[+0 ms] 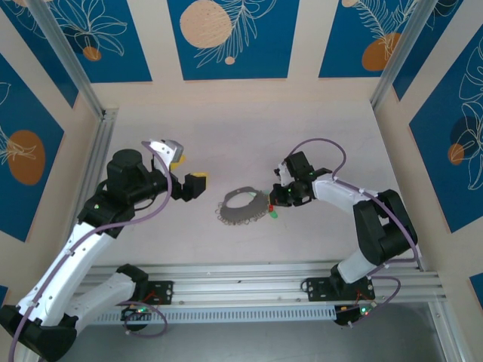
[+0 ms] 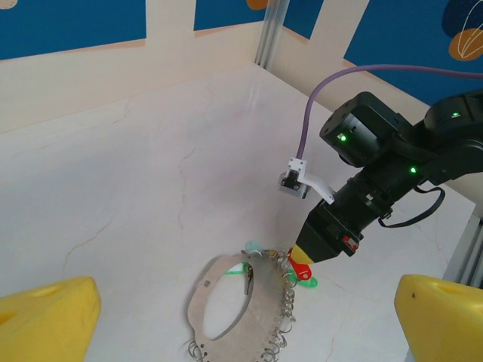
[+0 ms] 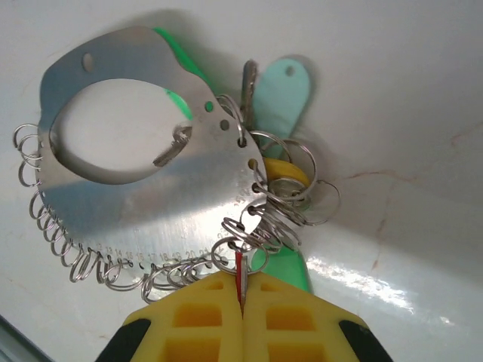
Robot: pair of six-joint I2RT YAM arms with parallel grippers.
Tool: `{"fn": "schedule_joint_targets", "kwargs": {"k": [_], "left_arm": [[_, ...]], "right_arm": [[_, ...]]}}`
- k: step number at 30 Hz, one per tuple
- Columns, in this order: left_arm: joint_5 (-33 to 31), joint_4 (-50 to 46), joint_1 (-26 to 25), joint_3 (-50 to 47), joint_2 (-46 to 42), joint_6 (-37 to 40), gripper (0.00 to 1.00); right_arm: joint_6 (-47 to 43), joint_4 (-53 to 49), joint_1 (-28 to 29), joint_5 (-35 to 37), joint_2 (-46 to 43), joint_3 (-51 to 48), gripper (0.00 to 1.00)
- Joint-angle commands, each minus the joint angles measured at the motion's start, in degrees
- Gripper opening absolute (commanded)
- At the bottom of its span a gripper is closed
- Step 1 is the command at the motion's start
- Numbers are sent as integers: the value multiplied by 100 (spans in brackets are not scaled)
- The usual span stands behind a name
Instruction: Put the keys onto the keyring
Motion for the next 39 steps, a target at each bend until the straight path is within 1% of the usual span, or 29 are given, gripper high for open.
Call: {"fn": "schedule_joint_targets", "kwargs": {"k": [1,3,8,12,14,16,18,21,23,25,28,29,32,33,34,35,37,39], "left_arm": [[174,143,52,-39,-81,-50,100],[224,172,51,-48,-72,-86,100],[329,264,51,-57,-32,-151,100],[380,228,51,22,23,-160,100],[371,143,55,94,47,-144,100],[359,51,51,170,62,-127,100],[350,-21,52,231,62,-142,100],[315,-150,51,257,52,-118,100],[242,-250,51,253,47,-119,100],[96,-332,51,214,35,-149,100],[-224,-385,53,97,-50,-128,100],[-353,-398,51,36,-95,-104,100],[-769,-528,52,-83,-155,-56,100],[-1051,-520,54,-195,-159,-45,100],[-1389,-482,64,-326,-159,-48,100],[-1864,-443,75,-516,-132,-119,100],[-2813,-237,69,-936,-106,-234,100],[-3682,255,93,-1421,-21,-178,100]], "right_arm": [[55,-29,-28,71,41,68,5],[60,-32,-35,201,-10,16,7],[54,-123,-54,623,-91,-101,17],[88,-221,-55,879,-402,-133,32],[71,-353,-46,1014,-609,-64,34],[-10,-553,-47,1197,-925,45,38],[-136,-603,-3,1380,-1412,74,44],[-423,-302,183,1595,-2375,-165,56],[-584,-156,220,1653,-2960,-352,60],[-722,-40,213,1729,-3418,-509,68],[-919,-4,124,1831,-3876,-661,88],[-966,3,55,1825,-4017,-693,99],[-991,39,-154,1818,-4324,-775,99],[-926,48,-249,1922,-4429,-814,99],[-827,68,-331,2095,-4536,-868,99],[-751,131,-478,2180,-4662,-934,99],[-756,358,-868,2042,-4947,-1121,99],[-630,740,-1343,1970,-5169,-1386,99]]}}
